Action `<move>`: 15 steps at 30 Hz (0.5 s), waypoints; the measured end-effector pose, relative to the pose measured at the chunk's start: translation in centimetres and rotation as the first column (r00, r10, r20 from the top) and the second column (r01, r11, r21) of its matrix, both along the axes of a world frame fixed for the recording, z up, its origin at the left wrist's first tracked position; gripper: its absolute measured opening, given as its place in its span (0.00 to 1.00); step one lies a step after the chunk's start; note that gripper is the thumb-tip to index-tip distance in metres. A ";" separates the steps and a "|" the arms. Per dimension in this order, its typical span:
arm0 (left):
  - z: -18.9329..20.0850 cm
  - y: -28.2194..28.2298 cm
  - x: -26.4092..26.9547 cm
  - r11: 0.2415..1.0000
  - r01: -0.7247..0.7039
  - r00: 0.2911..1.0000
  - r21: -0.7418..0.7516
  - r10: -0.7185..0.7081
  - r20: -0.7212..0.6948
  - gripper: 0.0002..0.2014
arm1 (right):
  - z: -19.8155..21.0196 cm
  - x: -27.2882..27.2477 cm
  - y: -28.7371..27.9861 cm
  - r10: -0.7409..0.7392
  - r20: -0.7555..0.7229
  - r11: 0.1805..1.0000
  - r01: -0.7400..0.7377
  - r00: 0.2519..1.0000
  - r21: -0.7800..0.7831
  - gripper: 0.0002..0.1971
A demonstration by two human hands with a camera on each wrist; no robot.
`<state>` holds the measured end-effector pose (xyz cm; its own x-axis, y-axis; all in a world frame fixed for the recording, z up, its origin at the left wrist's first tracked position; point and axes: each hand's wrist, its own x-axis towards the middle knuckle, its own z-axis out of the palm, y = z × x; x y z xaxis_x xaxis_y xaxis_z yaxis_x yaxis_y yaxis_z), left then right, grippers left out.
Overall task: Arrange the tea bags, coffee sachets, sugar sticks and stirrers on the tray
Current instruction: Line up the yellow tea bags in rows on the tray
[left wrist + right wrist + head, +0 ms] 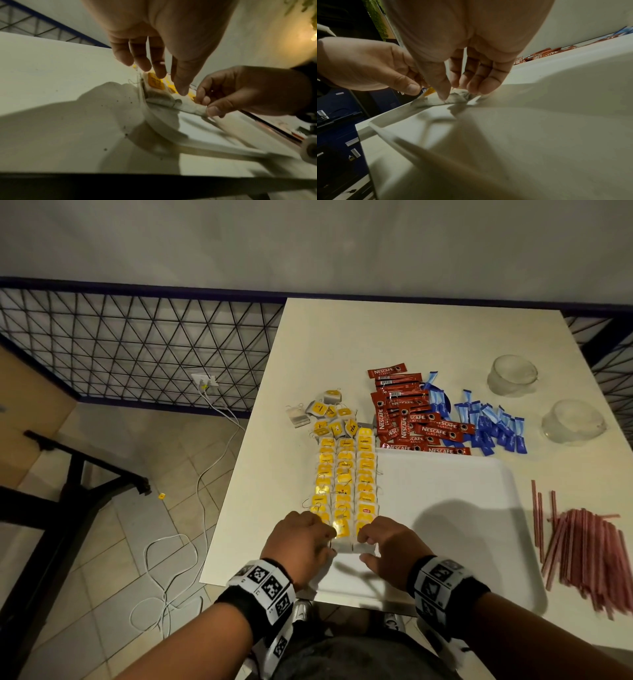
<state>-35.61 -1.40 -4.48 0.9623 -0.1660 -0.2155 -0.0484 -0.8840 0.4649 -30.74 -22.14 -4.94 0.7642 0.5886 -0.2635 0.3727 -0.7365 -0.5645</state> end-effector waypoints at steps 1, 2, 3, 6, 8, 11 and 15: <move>-0.4 -0.3 0.0 0.999 0.034 0.999 0.028 -0.035 0.012 0.12 | -0.2 0.0 -0.1 0.003 0.005 1.000 -0.003 1.000 0.009 0.13; -0.7 -0.4 0.2 0.997 0.065 0.997 0.050 -0.066 0.025 0.11 | -0.3 0.1 -0.1 0.009 0.005 1.000 -0.009 1.000 0.013 0.12; -0.6 -0.6 0.3 0.992 0.101 0.994 0.074 -0.103 0.027 0.10 | -0.4 0.1 0.0 0.019 0.012 1.000 -0.019 1.000 0.019 0.12; -0.7 -0.8 0.7 0.975 0.156 0.984 0.156 -0.167 0.059 0.09 | -0.4 0.3 -0.1 0.035 0.003 0.999 -0.035 0.999 0.016 0.11; -0.7 -0.8 0.7 0.970 0.161 0.982 0.184 -0.176 0.072 0.10 | -0.3 0.4 0.0 0.042 -0.023 0.999 -0.041 0.999 0.007 0.15; -0.8 -1.0 0.7 0.972 0.147 0.983 0.184 -0.164 0.080 0.16 | 0.2 0.8 0.0 0.075 -0.069 0.996 -0.079 0.995 -0.044 0.18; 0.5 -1.5 0.6 0.978 0.150 0.979 0.147 -0.168 0.113 0.15 | 0.9 1.4 -0.3 0.167 -0.037 0.984 -0.169 0.985 -0.058 0.15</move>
<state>-34.98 -2.86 -4.03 0.9466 -0.2963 -0.1274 -0.2432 -0.9152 0.3215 -29.34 -22.46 -4.06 0.6467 0.6899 -0.3252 0.4764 -0.6984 -0.5342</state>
